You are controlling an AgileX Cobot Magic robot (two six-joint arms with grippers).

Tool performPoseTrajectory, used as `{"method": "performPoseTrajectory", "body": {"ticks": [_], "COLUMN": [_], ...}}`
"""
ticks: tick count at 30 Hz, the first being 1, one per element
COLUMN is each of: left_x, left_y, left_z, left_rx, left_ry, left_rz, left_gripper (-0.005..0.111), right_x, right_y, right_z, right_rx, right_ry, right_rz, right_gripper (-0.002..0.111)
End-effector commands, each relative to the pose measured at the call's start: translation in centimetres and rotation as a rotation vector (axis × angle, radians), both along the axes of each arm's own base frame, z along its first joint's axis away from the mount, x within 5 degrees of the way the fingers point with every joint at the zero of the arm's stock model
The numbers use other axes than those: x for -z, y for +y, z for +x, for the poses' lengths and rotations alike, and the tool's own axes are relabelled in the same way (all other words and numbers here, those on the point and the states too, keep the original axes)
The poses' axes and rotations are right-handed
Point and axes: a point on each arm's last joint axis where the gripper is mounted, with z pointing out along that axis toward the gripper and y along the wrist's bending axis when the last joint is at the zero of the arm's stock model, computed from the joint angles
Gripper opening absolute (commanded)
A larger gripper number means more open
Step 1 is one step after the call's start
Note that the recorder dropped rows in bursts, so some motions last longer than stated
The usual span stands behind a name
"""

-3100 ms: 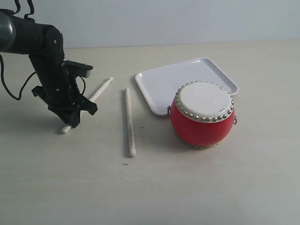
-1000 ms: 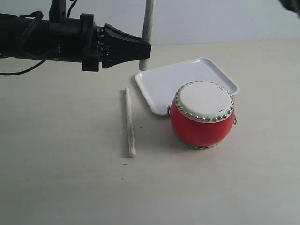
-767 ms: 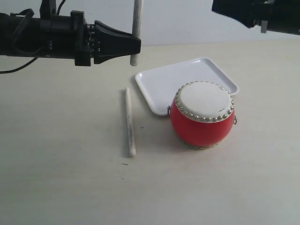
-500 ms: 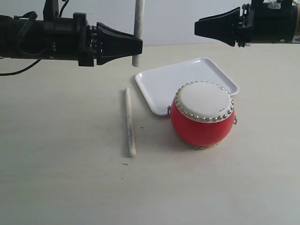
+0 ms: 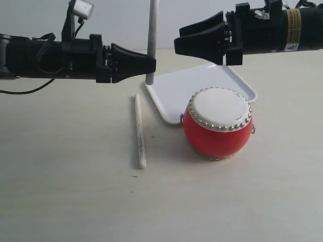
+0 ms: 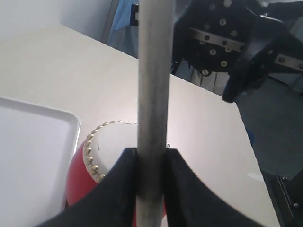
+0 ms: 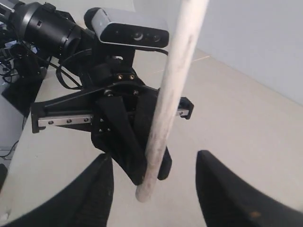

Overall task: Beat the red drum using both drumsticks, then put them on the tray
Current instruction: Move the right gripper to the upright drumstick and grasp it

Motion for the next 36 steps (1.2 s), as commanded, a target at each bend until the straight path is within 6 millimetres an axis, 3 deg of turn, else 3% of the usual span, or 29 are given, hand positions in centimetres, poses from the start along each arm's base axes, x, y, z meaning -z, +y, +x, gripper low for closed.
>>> {"method": "performPoseTrajectory", "body": {"ticks": [1,10,21,25,29,36], "left_x": [-0.2,-0.2,-0.4,-0.4,-0.4,-0.5], "left_y": [-0.1,-0.1,-1.1,-1.5,-1.5,-1.5], "left_z": [0.1,0.1,-0.5,-0.7,-0.7,-0.6], "left_rx": [0.004,0.004,0.036,0.051,0.051,0.052], "left_ry": [-0.005,-0.007,-0.036,-0.058,-0.058,-0.064], "left_rz": [-0.023,-0.023,-0.022,-0.02,-0.02,-0.022], "left_gripper": [0.0,0.0,0.0,0.0,0.0,0.0], "right_x": [-0.9,-0.9,0.7,0.7,0.6,0.5], "right_y": [1.3,1.6,1.7,2.3,4.2,4.4], "right_z": [-0.3,0.0,0.8,0.5,-0.4,-0.3], "right_rx": [-0.015,0.013,0.038,0.018,-0.039,-0.034], "right_ry": [-0.024,-0.006,0.045,0.038,0.003,0.003], "right_rz": [0.049,0.095,0.113,0.11,0.109,0.122], "right_gripper": [0.052,0.052,0.052,0.052,0.052,0.051]}}
